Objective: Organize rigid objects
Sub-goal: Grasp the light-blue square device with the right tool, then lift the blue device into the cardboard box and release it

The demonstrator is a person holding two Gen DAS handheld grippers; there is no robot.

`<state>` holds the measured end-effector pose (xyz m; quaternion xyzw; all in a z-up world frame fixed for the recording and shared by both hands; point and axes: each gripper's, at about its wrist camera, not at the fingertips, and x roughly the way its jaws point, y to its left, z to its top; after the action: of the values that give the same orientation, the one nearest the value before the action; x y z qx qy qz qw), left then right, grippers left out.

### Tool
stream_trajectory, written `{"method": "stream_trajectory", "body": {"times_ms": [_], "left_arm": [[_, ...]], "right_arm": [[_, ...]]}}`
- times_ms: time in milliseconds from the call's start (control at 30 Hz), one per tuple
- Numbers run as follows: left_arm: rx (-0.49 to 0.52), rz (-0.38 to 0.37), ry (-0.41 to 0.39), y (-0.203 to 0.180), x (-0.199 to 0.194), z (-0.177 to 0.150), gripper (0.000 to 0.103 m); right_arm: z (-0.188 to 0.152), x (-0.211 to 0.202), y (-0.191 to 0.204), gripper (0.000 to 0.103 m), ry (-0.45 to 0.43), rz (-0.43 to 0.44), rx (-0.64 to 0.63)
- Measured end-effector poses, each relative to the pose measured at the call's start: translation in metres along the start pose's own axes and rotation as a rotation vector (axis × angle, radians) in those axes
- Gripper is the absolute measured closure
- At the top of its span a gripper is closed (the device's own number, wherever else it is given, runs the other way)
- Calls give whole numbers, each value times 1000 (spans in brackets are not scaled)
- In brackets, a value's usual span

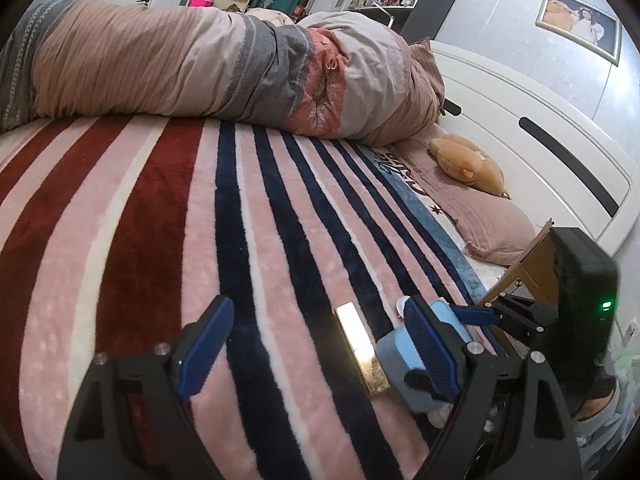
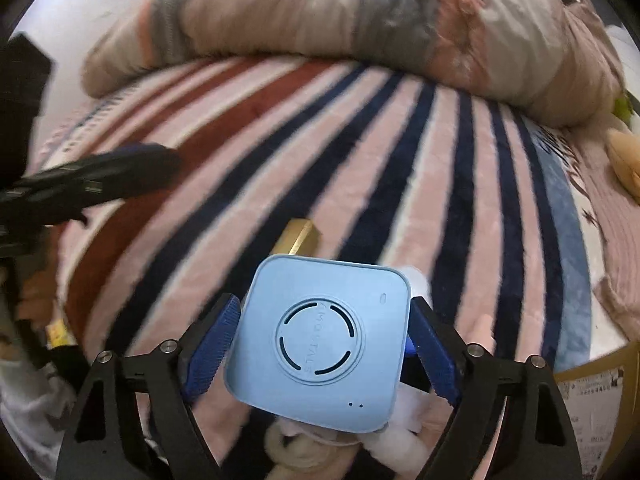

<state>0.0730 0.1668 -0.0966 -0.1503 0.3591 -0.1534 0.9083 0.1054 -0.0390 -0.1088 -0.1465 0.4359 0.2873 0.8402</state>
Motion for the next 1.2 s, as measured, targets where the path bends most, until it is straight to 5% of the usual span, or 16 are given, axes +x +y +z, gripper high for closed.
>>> {"method": "stream_trajectory", "body": {"times_ms": [133,200,567,933,1033,1100,1200], "left_arm": [[-4,6,-3,0,-1,0,18],[-4,8,-4,0,-2,0,18],[-20,13,4,5,0,0,18],[-41,6,70,21,7,-8,18],[-73,0,88,29,11,-12,18],[-86,-3,99,33,12,-14,18],[-91,-49,115,32,14,-16,18]], "right_arm": [[5,2,7,22,-7,166,31],[7,8,14,22,6,183,-3],[-6,12,13,12,77,92,119],[-17,24,85,5,27,-120,-161],[-17,31,87,8,20,-193,-206],[-19,33,85,25,20,-208,-222],[-22,27,80,24,1,-190,-222]]}}
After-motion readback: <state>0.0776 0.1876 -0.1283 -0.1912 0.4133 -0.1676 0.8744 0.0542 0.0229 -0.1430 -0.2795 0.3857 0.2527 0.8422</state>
